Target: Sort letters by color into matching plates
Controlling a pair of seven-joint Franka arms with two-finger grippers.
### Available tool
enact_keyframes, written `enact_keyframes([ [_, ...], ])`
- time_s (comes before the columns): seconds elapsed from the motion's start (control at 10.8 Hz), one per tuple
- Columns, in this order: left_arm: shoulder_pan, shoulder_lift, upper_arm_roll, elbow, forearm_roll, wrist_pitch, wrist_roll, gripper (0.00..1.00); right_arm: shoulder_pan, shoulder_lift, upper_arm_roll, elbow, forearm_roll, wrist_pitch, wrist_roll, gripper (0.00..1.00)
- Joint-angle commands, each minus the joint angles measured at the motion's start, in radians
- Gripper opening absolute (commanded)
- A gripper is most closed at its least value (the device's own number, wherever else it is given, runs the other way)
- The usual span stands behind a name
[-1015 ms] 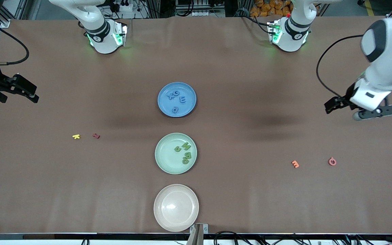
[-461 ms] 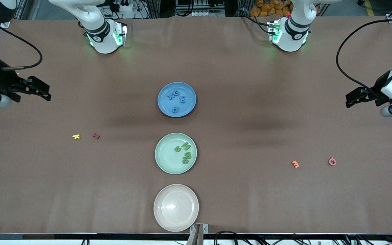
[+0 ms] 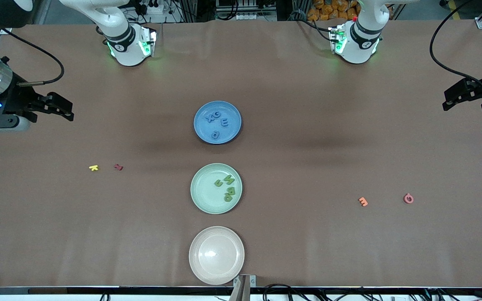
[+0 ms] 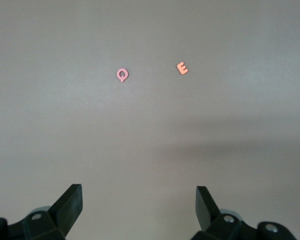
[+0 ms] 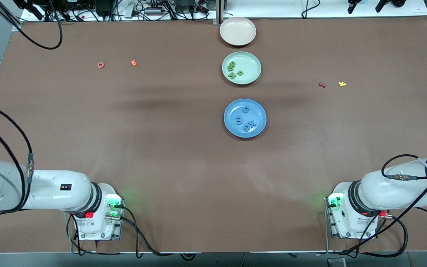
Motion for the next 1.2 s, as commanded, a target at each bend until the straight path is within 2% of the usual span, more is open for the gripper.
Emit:
enact_keyframes([
  [0.0,0.007,-0.076,-0.008,-0.102,-0.024,0.068,0.030,1.00,0.002,-0.012,-0.015,0.004,0.000,-0.031,-0.077,1.00],
  [0.37,-0.003,-0.070,-0.012,-0.086,-0.021,0.070,0.044,1.00,0.002,-0.018,-0.013,0.013,0.001,-0.046,-0.081,1.00],
  [0.55,-0.004,-0.041,-0.011,-0.030,-0.020,0.062,0.109,1.00,0.000,-0.017,-0.013,0.016,0.004,-0.045,-0.080,1.00],
  [1.11,-0.004,-0.041,-0.012,-0.022,-0.023,0.049,0.117,1.00,0.002,-0.010,-0.012,0.024,0.012,-0.018,-0.068,1.00],
])
